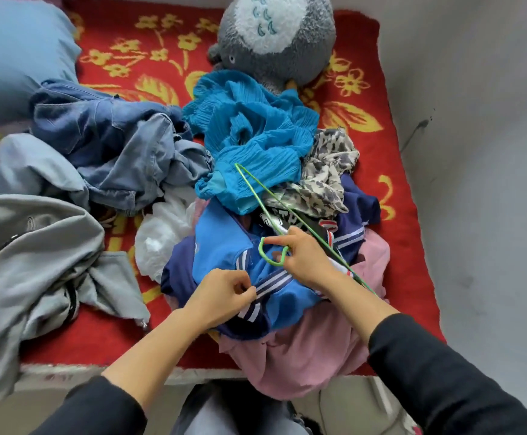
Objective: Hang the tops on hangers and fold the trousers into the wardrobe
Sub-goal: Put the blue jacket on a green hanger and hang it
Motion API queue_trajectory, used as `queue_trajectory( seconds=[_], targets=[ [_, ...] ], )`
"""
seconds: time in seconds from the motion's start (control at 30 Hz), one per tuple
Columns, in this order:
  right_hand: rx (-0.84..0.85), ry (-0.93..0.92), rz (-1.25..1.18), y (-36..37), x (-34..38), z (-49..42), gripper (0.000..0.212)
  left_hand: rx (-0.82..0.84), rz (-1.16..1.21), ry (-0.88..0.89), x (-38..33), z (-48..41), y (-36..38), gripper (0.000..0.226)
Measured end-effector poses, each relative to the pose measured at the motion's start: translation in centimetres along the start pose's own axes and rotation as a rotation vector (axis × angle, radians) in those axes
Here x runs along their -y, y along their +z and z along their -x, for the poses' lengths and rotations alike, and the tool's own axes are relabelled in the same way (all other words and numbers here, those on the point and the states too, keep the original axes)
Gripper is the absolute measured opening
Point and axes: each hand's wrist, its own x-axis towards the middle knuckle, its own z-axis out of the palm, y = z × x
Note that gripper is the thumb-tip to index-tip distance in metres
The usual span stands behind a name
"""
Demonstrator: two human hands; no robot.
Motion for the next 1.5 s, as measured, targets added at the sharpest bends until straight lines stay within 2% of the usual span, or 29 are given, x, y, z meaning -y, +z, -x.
queue_trajectory(
  seconds=[0.17, 0.27, 0.4, 0.53, 0.63, 0.73, 0.83, 0.93, 1.03, 1.13, 1.2, 1.27, 1.37, 1.5],
  targets=[
    [0.217, -0.141, 0.126, 1.8, 3.9, -2.5, 0.062, -0.106, 0.088, 0.111, -0.5, 2.8, -2.6, 0.021],
    [0.265, -0.169, 0.183, 2.6, 6.5, -4.0, 0.043, -0.221, 0.092, 0.115, -0.7, 3.9, -4.2, 0.029],
    [0.254, -0.226, 0.038, 0.3, 10.8, -5.5, 0.010, -0.519, -0.129, -0.027, -0.2, 4.7, -6.6, 0.044],
    [0.208, -0.312, -0.042, -3.5, 16.4, -5.4, 0.034, -0.684, -0.230, -0.110, -0.8, 4.7, -8.8, 0.035],
    [0.127, -0.364, -0.057, -5.3, 20.1, -5.0, 0.022, -0.789, -0.091, -0.252, -2.2, 4.0, -9.4, 0.033],
    [0.067, -0.388, 0.029, -6.4, 21.8, -4.6, 0.023, -0.732, 0.228, -0.492, -3.3, 3.1, -8.9, 0.033],
    [0.029, -0.378, 0.115, -7.5, 22.1, -4.1, 0.026, -0.543, 0.367, -0.480, -4.4, 2.0, -7.7, 0.038],
    [0.023, -0.400, 0.176, -8.3, 22.2, -3.3, 0.023, -0.487, 0.365, -0.438, -5.6, 0.9, -6.8, 0.056],
    [0.021, -0.434, 0.240, -8.7, 22.5, -2.5, 0.024, -0.544, 0.357, -0.476, -6.5, -0.6, -5.9, 0.058],
    [-0.006, -0.447, 0.293, -9.0, 22.8, -1.9, 0.023, -0.571, 0.467, -0.538, -6.9, -2.3, -5.3, 0.042],
    [-0.055, -0.447, 0.313, -9.5, 22.7, -1.8, 0.022, -0.569, 0.404, -0.562, -6.6, -2.8, -5.0, 0.033],
    [-0.095, -0.437, 0.312, -10.3, 22.5, -1.8, 0.023, -0.612, 0.362, -0.568, -6.2, -2.6, -4.6, 0.034],
    [-0.130, -0.407, 0.255, -11.4, 22.3, -1.9, 0.025, -0.664, 0.439, -0.418, -5.8, -1.9, -4.2, 0.026],
    [-0.260, -0.354, 0.164, -13.8, 21.9, -2.3, 0.019, -0.693, 0.746, -0.304, -6.2, 0.1, -7.1, 0.023]
  ],
)
